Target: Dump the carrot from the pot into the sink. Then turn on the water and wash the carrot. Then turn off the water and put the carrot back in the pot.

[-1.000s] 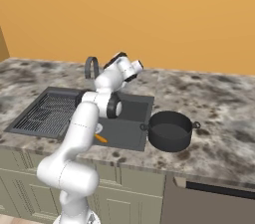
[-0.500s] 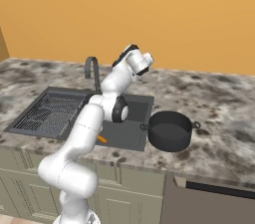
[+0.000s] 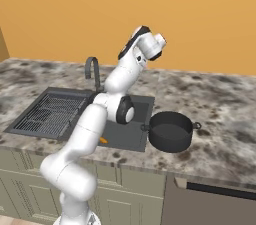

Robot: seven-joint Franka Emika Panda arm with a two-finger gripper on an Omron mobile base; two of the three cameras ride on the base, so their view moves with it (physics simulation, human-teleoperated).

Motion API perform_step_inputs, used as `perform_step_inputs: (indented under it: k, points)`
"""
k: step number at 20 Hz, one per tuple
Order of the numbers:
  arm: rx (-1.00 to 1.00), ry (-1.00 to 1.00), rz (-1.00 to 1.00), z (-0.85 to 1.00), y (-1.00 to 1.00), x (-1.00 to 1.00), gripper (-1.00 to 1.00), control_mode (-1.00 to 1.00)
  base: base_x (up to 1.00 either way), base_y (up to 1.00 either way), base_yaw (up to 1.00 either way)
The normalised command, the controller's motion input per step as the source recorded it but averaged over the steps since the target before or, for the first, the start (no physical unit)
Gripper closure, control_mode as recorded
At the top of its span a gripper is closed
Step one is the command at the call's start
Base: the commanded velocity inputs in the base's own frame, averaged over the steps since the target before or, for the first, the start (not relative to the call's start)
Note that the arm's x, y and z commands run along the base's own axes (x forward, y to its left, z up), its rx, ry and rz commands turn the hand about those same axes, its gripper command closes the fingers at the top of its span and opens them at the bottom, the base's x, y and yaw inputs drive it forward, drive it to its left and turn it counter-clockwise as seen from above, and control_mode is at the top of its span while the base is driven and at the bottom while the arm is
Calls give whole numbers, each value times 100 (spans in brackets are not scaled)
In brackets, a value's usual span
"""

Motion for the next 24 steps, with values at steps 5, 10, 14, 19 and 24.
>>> perform_step_inputs:
  k: [5,10,14,19,24]
  points:
    - [0,-19,0,48,-24,-78,-100,-100,0,0,0]
    - [-2,-2,0,-6,-18,-86,-100,-100,0,0,0]
    - [0,0,0,-31,-9,-98,-100,-100,0,0,0]
    - [-1,-18,0,-19,0,-93,-100,-100,0,0,0]
    - [0,-54,0,-10,0,-100,-100,-100,0,0,0]
